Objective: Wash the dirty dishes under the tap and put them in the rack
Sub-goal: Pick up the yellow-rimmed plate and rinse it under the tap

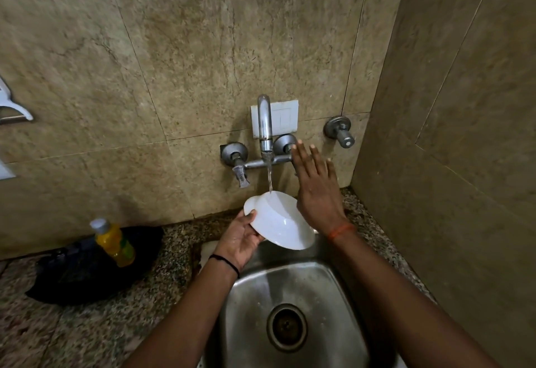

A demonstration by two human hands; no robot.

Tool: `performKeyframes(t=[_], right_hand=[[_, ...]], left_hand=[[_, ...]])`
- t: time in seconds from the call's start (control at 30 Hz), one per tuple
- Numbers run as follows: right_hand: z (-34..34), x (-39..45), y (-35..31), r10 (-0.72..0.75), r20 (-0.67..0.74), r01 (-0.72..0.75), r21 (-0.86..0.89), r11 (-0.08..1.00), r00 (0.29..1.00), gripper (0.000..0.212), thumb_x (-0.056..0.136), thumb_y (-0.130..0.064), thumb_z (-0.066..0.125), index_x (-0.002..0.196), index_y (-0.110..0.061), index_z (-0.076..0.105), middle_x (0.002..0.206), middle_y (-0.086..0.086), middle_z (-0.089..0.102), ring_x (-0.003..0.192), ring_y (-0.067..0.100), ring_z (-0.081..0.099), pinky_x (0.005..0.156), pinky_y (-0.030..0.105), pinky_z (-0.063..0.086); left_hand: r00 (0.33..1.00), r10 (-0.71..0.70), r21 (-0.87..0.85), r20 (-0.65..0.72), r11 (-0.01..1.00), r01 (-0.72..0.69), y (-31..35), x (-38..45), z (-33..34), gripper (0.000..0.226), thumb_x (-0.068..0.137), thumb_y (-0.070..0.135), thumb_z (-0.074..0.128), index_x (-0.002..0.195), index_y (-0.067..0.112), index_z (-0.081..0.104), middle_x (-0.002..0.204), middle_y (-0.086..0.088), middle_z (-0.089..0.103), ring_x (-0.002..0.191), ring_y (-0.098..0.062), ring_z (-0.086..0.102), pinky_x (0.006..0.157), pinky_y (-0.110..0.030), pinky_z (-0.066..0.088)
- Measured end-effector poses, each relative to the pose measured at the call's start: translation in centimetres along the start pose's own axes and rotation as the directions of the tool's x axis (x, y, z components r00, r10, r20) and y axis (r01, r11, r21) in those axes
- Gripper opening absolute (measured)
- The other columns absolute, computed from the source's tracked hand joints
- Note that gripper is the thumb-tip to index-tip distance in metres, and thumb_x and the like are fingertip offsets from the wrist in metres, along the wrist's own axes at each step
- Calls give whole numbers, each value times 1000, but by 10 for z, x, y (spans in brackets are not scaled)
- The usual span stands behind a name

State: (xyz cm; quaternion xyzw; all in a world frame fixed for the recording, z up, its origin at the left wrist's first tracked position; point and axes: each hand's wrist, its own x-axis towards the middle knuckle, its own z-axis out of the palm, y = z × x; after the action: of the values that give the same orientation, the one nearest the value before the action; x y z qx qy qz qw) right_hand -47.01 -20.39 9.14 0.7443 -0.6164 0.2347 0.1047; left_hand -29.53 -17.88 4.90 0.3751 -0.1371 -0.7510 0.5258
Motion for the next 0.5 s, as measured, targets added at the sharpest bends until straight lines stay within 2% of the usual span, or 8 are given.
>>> performKeyframes(t=[0.07,0.13,0.17,0.23,0.3,0.4,0.47,0.5], right_hand=[[5,10,4,-17,77,29,-159,987,997,70,90,-14,25,154,-15,-2,162,4,-9,149,28,-9,119,54,2],[14,10,10,24,146,10,-228,974,989,67,89,-21,12,154,-13,-2,162,7,-11,149,31,-10,119,56,0],[18,10,13,82,170,-40,-235,971,982,66,89,-22,11,153,-11,-2,162,9,-11,149,32,-9,119,55,-1],[25,10,17,208,222,-159,-217,963,953,67,95,-26,26,153,-9,-4,162,10,-9,149,32,-6,120,53,3],[24,12,22,244,277,-216,-128,968,929,79,95,-33,45,154,-10,-4,162,7,-7,150,29,-2,119,52,10],[13,10,24,244,276,-292,150,945,930,78,94,-26,49,154,-11,2,163,4,-3,150,24,2,120,45,16],[17,-5,25,337,311,-441,378,814,889,81,94,-24,52,154,-11,0,163,6,-2,150,23,4,121,36,12],[21,-14,24,396,386,-546,467,695,833,85,94,-27,55,154,-11,-2,163,8,0,149,24,8,120,35,13]], left_hand=[[1000,2,5,15,1000,-2,-1,1,0,45,94,0,48,138,6,44,119,-16,63,103,-30,61,62,-42,61],[1000,1,15,30,1000,-1,0,1,-1,42,94,0,48,135,6,46,115,-15,64,103,-29,61,62,-43,61],[999,-1,21,36,1000,0,0,1,-2,40,94,0,48,133,7,47,115,-15,64,103,-29,61,64,-44,61],[999,-6,23,49,1000,5,0,1,-2,37,94,0,48,130,8,49,115,-15,64,104,-30,60,69,-46,59],[998,-10,16,58,1000,9,0,2,-2,34,93,0,49,126,9,52,113,-15,66,103,-30,61,70,-46,58],[998,-9,20,67,1000,8,-1,2,-1,30,93,0,48,121,9,55,107,-13,70,97,-28,65,74,-46,58],[998,-6,14,69,1000,5,-4,4,-3,36,93,0,49,127,7,53,116,-16,66,104,-30,62,80,-49,54],[998,-6,1,66,1000,6,-6,5,-3,38,93,0,49,130,7,51,120,-17,63,107,-31,60,81,-49,53]])
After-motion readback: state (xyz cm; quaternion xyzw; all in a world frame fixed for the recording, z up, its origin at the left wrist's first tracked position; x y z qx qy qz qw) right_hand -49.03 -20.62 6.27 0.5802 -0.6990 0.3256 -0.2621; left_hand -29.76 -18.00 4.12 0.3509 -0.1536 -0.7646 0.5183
